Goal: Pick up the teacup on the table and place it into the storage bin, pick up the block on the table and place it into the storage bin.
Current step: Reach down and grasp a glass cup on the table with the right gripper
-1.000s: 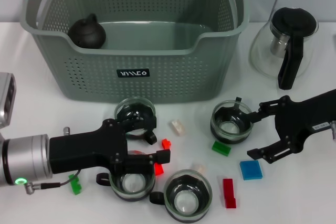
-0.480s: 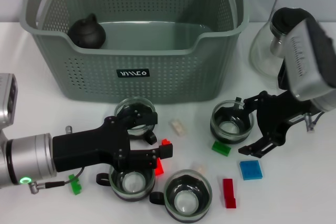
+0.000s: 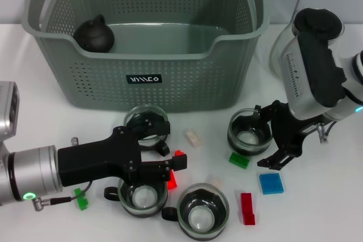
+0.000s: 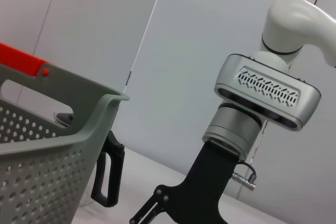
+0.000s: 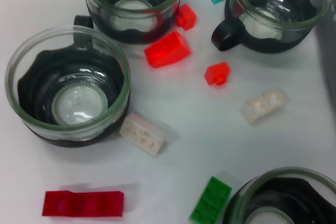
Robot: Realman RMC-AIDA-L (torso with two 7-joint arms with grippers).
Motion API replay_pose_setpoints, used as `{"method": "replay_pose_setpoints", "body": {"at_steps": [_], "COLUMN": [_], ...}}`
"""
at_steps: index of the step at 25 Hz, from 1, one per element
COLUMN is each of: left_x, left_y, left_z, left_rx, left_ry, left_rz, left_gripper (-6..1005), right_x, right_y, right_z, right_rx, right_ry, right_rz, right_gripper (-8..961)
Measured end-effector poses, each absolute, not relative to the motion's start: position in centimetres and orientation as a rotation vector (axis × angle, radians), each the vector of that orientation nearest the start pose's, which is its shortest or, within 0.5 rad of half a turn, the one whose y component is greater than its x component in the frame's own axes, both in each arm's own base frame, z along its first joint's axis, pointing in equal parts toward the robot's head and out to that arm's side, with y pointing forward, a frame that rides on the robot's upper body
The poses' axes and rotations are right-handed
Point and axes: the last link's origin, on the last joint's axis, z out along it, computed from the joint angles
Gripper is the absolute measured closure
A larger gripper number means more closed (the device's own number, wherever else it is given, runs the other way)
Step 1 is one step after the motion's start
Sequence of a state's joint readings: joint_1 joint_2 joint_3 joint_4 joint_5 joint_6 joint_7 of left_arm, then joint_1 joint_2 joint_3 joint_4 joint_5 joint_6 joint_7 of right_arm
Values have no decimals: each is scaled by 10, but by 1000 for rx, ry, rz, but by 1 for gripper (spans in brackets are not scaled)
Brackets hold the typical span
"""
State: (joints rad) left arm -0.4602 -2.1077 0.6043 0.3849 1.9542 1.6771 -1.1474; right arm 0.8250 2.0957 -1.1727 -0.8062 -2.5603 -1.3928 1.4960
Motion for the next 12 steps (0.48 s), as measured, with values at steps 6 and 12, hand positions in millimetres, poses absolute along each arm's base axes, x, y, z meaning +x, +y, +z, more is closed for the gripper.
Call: {"method": "replay_pose_setpoints", "body": {"at_steps": [6,12], "left_x": [-272,-272], "left_y": [271,271], "left_z": [-41,-41], "left_rx": [-2702,-2700], "left_ry": [-697,-700], "left_rz": [-1042,-1039], "left_gripper": [63,63], "right_x": [201,201], "right_y": [384,383], "right_z": [-49,-52], "right_rx": [-3009,-3006], "right_ry": [-202,-198], "right_rz": [-565,-589], "right_gripper": [41,126]}}
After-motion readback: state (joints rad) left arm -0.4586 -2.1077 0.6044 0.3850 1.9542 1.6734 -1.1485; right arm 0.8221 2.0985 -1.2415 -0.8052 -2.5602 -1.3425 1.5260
